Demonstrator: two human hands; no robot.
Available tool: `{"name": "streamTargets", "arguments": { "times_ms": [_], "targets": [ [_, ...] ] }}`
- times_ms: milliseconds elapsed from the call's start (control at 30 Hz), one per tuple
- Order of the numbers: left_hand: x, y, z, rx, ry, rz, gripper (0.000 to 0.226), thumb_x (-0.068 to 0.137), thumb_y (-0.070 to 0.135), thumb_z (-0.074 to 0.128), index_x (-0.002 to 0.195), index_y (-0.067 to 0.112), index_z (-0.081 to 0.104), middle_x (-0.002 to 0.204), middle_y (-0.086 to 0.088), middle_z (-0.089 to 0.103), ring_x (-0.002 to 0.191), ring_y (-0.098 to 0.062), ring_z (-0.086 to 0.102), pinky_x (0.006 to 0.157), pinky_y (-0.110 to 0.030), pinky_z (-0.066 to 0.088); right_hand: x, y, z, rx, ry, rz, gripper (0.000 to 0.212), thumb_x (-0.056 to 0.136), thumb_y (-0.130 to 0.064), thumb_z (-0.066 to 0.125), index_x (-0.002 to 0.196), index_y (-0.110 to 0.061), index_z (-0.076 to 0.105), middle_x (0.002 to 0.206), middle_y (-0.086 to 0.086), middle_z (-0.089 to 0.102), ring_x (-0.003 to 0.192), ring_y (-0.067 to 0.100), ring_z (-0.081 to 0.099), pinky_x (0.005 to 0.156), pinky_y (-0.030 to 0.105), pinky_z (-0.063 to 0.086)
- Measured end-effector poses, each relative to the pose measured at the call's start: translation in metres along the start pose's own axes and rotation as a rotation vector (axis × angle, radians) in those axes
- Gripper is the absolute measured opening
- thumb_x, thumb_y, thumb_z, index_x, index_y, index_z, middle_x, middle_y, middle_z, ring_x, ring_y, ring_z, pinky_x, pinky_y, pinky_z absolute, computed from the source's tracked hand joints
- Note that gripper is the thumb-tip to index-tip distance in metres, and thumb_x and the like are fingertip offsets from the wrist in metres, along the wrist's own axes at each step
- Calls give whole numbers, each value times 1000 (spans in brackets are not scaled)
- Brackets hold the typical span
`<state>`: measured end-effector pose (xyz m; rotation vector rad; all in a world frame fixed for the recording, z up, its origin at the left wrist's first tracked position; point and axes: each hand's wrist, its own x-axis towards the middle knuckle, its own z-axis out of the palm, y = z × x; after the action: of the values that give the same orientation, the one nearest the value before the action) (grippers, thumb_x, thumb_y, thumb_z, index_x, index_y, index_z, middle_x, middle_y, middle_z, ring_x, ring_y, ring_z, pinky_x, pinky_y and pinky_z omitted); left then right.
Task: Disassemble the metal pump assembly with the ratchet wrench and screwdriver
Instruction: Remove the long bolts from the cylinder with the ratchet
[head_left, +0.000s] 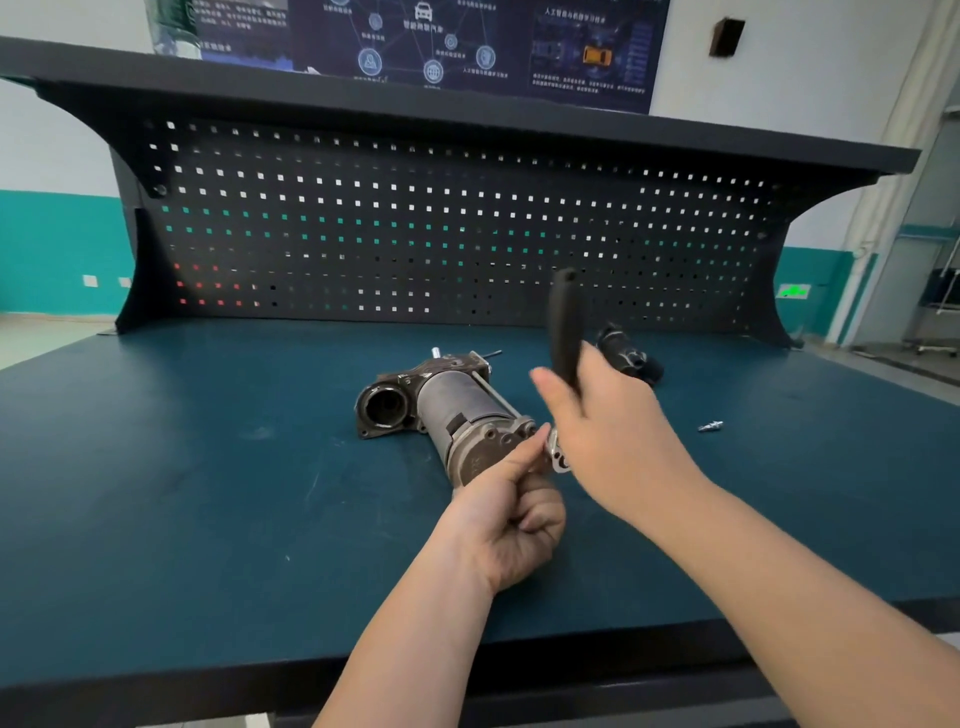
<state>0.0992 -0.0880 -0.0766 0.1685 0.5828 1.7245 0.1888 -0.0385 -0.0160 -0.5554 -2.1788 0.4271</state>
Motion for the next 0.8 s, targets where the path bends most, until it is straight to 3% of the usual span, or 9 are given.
{"name": "streamTargets", "arguments": {
  "times_ms": [67, 133, 267, 333, 433, 500, 600, 700, 800],
  "targets": [
    [-1, 1, 0, -4, 2, -12, 26, 68, 13, 67, 48, 9, 51, 43, 8, 21, 27, -5, 18, 27, -15, 13, 3, 1, 2, -69, -39, -46, 22, 96, -43, 44, 77, -33, 37, 59, -9, 49, 57, 11, 48, 54, 29, 38],
    [-1, 1, 1, 4, 29, 12, 28, 66, 10, 68, 45, 10, 50, 42, 8, 19, 26, -5, 16, 27, -15, 12, -1, 6, 7, 103, 65, 71, 26, 96, -41, 45, 74, -29, 39, 57, -7, 50, 52, 9, 47, 53, 28, 39],
    [-1, 1, 3, 24, 51, 34, 32, 63, 7, 69, 38, 10, 49, 39, 8, 17, 25, -6, 14, 28, -15, 11, -14, 20, 21, 1061, 333, 826, 33, 102, -36, 40, 78, -14, 43, 42, 1, 43, 30, 9, 34, 35, 18, 25],
    [-1, 1, 2, 27, 52, 27, 32, 63, 6, 69, 40, 10, 47, 39, 8, 17, 26, -6, 14, 28, -15, 11, -15, 22, 22, 1182, 318, 931, 35, 102, -36, 38, 79, -11, 43, 38, 0, 43, 28, 9, 32, 33, 15, 20],
    [1, 0, 0, 22, 29, 12, 30, 65, 7, 69, 45, 12, 46, 40, 8, 18, 26, -6, 16, 27, -15, 11, -8, 21, 9, 480, 203, 414, 26, 99, -39, 40, 79, -22, 44, 45, -3, 53, 36, 7, 45, 44, 22, 34],
    [0, 0, 0, 21, 4, -2, 29, 68, 10, 67, 45, 11, 49, 41, 8, 19, 26, -5, 17, 27, -15, 12, -7, 14, 3, 91, 76, 48, 22, 94, -42, 44, 77, -28, 42, 51, -7, 52, 52, 5, 52, 49, 17, 35],
    [-1, 0, -1, 5, -5, 11, 27, 68, 8, 65, 46, 10, 49, 40, 7, 20, 25, -5, 17, 26, -15, 14, -12, 14, 12, -2, 77, -53, 19, 94, -42, 46, 79, -30, 40, 53, -9, 49, 53, 7, 48, 50, 18, 35],
    [0, 2, 0, -7, 24, 28, 28, 64, 6, 67, 51, 12, 43, 38, 7, 19, 24, -6, 16, 25, -16, 13, -17, 15, 23, 444, 345, 441, 28, 98, -40, 43, 77, -22, 46, 51, -3, 54, 44, 13, 49, 49, 28, 39],
    [0, 1, 1, -19, 14, 22, 28, 64, 7, 68, 56, 13, 41, 37, 7, 19, 24, -7, 16, 25, -17, 14, -13, 14, 28, 1172, 425, 1027, 32, 102, -33, 39, 78, -12, 45, 48, 4, 43, 28, 7, 32, 32, 15, 22]
  ]
}}
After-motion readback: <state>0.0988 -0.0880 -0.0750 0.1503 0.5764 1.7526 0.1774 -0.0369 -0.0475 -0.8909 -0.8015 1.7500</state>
